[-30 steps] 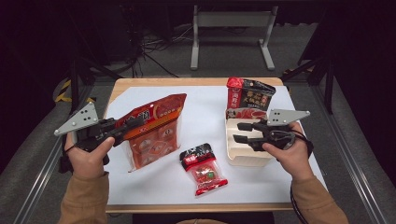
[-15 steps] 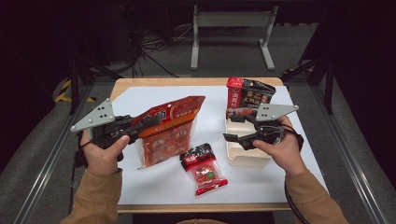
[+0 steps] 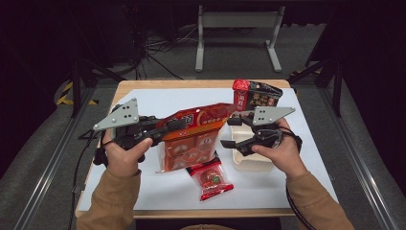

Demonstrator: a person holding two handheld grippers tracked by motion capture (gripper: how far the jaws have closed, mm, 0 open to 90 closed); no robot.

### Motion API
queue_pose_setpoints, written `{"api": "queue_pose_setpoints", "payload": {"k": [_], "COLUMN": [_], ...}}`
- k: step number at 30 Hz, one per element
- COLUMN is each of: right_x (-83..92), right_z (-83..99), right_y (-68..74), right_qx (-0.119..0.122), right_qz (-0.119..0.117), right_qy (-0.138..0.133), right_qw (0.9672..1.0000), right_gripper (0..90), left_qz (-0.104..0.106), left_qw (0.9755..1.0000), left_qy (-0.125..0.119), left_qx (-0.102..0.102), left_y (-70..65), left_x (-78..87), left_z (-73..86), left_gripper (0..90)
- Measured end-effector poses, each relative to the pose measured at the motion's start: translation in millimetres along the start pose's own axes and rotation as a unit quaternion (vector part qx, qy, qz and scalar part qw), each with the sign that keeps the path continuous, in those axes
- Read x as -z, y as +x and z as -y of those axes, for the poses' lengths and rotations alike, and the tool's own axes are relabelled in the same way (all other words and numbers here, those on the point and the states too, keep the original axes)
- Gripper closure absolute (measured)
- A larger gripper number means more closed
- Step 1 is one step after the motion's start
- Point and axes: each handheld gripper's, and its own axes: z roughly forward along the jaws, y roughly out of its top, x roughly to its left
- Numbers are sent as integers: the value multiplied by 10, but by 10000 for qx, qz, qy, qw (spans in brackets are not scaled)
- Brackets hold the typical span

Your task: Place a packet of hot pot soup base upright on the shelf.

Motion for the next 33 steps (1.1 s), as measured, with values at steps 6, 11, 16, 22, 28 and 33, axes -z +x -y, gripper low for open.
{"api": "queue_pose_setpoints", "payload": {"k": [6,11,16,22,28,33], "right_x": [-37,-84,-100,-99,-129,-151], "right_z": [-18,-20,-11,-3,26,53], "right_y": [49,78,87,129,135,128], "right_qx": [120,187,194,267,262,291], "right_qz": [-96,-181,-247,-408,-395,-356], "right_qy": [-53,-56,-200,-416,-452,-482], "right_qw": [9999,9996,9993,9979,9979,9978], "right_gripper": [254,250,247,254,253,255], "left_qz": [163,325,348,335,302,261], "left_qw": [9999,9994,9993,9990,9990,9988], "left_qy": [-50,-98,-148,-278,-275,-299], "left_qx": [9,-21,-19,82,177,279], "left_y": [17,10,19,45,57,77], "left_x": [-114,-203,-221,-219,-223,-227], "left_z": [-6,-1,-6,17,35,55], "left_gripper": [900,900,900,900,900,900]}}
